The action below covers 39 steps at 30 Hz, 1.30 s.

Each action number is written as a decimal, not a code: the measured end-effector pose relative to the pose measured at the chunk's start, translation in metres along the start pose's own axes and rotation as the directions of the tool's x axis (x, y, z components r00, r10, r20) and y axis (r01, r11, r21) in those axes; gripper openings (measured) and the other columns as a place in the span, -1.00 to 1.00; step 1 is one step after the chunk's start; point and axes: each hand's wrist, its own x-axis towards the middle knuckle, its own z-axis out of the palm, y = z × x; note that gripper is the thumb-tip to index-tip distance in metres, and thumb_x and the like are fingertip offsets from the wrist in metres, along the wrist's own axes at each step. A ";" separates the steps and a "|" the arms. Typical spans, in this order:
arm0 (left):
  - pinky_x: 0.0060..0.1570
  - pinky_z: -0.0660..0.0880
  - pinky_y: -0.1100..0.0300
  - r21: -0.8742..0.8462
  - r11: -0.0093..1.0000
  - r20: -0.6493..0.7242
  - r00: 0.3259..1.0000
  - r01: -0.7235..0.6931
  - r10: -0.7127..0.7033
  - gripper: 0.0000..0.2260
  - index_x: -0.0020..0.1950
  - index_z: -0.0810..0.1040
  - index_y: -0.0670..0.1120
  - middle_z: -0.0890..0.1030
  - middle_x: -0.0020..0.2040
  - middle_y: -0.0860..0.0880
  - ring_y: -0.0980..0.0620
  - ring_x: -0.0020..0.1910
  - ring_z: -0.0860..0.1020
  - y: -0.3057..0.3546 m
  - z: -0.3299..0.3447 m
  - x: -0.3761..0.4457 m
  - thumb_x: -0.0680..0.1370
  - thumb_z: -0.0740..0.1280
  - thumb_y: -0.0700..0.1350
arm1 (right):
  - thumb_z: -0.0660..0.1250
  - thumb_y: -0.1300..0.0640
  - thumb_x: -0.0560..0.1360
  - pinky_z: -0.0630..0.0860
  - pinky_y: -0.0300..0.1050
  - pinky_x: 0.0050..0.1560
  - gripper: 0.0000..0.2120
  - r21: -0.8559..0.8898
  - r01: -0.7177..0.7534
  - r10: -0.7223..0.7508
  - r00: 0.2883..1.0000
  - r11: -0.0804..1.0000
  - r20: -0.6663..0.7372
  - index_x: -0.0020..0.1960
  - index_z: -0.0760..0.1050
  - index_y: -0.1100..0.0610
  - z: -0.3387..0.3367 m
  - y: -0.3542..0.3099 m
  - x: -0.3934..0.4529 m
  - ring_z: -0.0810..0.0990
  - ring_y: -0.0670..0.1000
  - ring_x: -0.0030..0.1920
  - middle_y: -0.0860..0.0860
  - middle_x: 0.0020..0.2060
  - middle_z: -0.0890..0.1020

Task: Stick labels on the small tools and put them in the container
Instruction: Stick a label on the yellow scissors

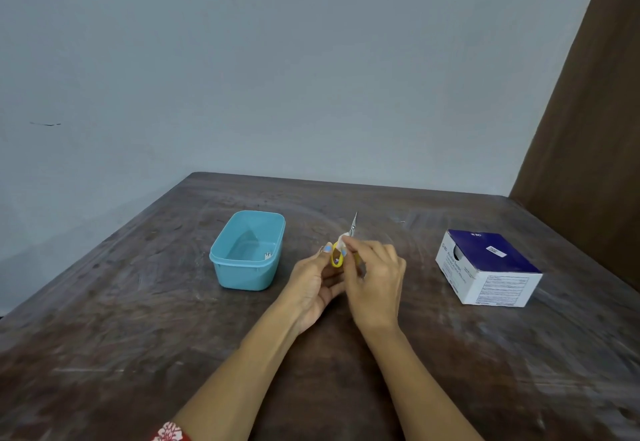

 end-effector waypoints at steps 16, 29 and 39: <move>-0.18 0.60 0.18 -0.073 0.997 0.025 1.000 0.004 -0.002 -0.73 -0.04 0.58 -0.19 0.67 -0.20 -0.13 0.00 -0.18 0.64 0.000 0.001 -0.001 0.60 0.17 -0.06 | 0.31 0.06 0.42 0.24 -0.12 -0.04 -0.88 -0.140 0.020 -0.037 0.992 0.990 -0.122 -0.13 0.63 -0.03 -0.002 0.003 0.001 0.44 -0.09 -0.19 -0.12 -0.26 0.62; -0.18 0.61 0.18 -0.091 0.996 0.026 1.000 -0.001 0.004 -0.81 0.02 0.56 -0.22 0.67 -0.22 -0.12 0.04 -0.24 0.66 0.003 0.002 -0.004 0.60 0.18 -0.18 | 0.27 0.05 0.43 0.24 -0.11 -0.04 -0.86 -0.166 0.032 -0.048 0.994 0.986 -0.098 -0.14 0.61 -0.02 -0.002 0.001 0.001 0.49 -0.04 -0.21 -0.12 -0.28 0.61; -0.22 0.62 0.20 -0.079 0.996 0.052 0.998 -0.031 0.035 -0.81 0.05 0.58 -0.22 0.69 -0.21 -0.11 0.05 -0.22 0.67 0.003 0.002 -0.003 0.58 0.20 -0.22 | 0.33 0.06 0.43 0.24 -0.10 -0.04 -0.91 -0.220 0.055 -0.083 0.989 0.974 -0.120 -0.15 0.62 -0.01 0.000 0.005 0.001 0.49 -0.02 -0.22 -0.11 -0.29 0.60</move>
